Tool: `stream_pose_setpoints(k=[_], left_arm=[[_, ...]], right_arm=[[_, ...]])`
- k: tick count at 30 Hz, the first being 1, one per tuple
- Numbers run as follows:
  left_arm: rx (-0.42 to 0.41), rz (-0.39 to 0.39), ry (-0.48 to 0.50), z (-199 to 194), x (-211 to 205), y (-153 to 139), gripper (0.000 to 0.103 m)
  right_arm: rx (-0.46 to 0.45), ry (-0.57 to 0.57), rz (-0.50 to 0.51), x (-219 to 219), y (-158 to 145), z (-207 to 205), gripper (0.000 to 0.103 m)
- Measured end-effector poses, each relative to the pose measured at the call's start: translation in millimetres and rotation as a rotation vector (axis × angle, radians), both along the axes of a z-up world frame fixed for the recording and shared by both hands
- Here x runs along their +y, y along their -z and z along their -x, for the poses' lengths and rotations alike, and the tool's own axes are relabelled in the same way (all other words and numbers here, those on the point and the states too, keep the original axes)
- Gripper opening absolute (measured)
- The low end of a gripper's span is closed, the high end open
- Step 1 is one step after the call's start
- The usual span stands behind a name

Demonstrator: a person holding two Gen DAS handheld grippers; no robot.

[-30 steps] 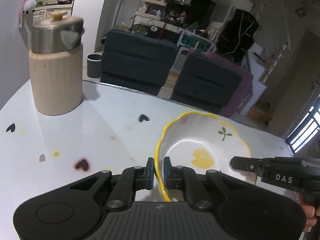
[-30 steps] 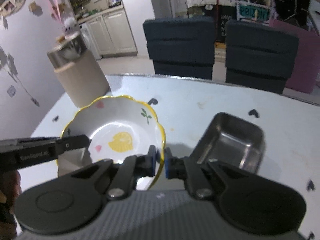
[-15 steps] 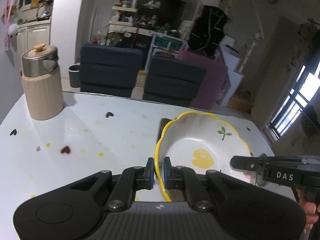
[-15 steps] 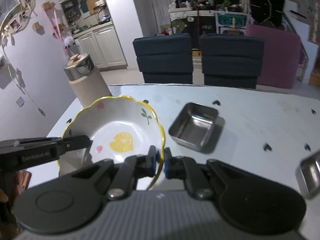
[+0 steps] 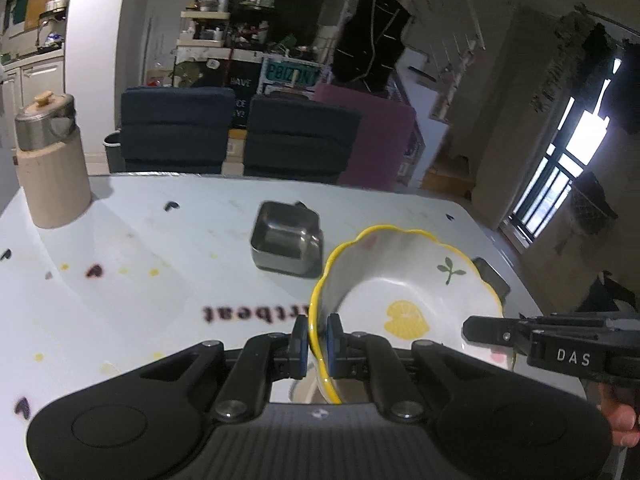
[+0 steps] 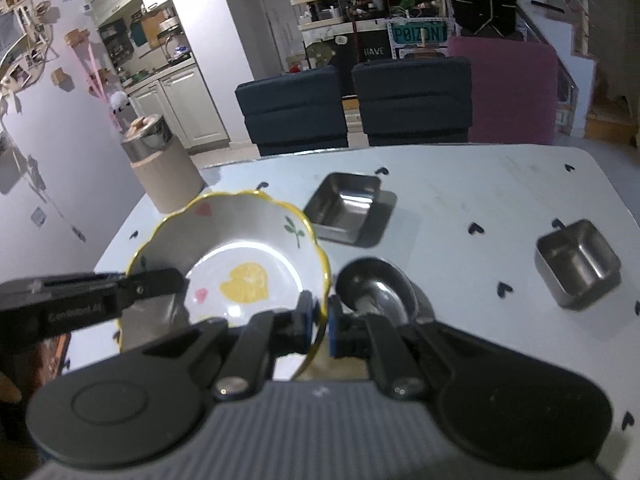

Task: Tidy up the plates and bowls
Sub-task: 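Lift the floral bowl and carry it toward the cream bowl with both grippers, then lower the floral bowl into the cream bowl with both grippers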

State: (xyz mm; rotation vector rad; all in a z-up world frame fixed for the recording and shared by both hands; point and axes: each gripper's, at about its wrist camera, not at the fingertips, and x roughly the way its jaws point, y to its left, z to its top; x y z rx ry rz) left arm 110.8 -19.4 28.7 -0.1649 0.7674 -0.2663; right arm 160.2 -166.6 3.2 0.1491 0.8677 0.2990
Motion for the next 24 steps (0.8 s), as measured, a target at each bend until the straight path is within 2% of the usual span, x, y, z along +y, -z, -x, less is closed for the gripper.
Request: stream_pose_setpoints(k=[5, 13, 24], left_arm=[[0.026, 0.012, 0.021, 7.7, -17.0, 23.0, 0.009], [0.11, 0.032, 0.03, 5.9, -34.1, 60.6, 0.009], [0.199, 0.054, 0.026, -7.9, -40.1, 91.4, 0.009]], right_arm=[[0.021, 0.016, 0.016, -10.8, 14.4, 11.1, 0.009], [0.108, 0.041, 0.026, -27.5, 49.7, 14.5, 0.009], [0.205, 0.034, 0.031, -36.7, 77.2, 16.8, 0.009]])
